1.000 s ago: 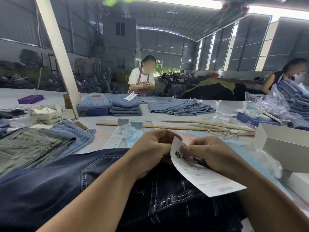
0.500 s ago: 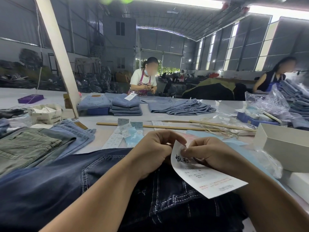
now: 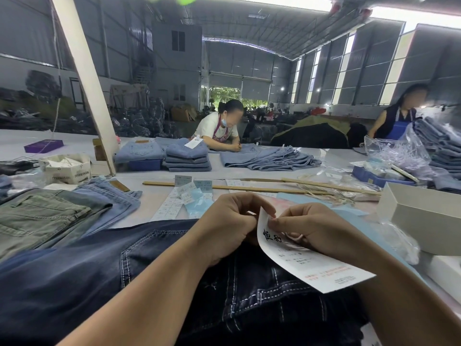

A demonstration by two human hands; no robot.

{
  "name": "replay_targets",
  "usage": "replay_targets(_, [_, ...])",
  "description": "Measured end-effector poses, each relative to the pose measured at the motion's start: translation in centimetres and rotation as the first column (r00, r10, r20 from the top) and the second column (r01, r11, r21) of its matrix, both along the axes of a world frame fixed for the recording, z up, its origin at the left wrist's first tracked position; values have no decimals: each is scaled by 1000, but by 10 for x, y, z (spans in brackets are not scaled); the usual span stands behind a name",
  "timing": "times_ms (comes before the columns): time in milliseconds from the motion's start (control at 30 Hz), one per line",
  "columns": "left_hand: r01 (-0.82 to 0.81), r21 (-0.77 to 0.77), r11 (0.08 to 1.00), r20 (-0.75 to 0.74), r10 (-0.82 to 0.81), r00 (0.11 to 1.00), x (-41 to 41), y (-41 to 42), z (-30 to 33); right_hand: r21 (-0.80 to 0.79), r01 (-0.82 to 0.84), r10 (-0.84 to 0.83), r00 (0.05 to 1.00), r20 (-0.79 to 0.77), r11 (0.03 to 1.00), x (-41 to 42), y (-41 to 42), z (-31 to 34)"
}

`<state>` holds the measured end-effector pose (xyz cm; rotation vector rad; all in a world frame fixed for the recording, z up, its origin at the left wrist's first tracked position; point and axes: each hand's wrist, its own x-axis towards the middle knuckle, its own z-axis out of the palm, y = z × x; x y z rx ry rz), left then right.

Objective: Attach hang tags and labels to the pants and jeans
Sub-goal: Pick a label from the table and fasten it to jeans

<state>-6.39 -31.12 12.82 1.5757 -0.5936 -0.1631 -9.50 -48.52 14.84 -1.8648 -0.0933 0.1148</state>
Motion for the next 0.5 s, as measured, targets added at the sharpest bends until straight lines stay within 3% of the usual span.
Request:
replay_targets(233, [-37,21,999,13,37,999,-2,-1,1,-106,36,-35,999,9,994,0,-1,2])
replay_targets(400, [9,-92,996,-125,-21,992,-3,0,7,-125,71,-64,996,61,990,-1,0,1])
replay_targets(500, [4,-90,996,-129,-16,992,-3,0,5,-139,104,-89,990,105,985,-3,1,0])
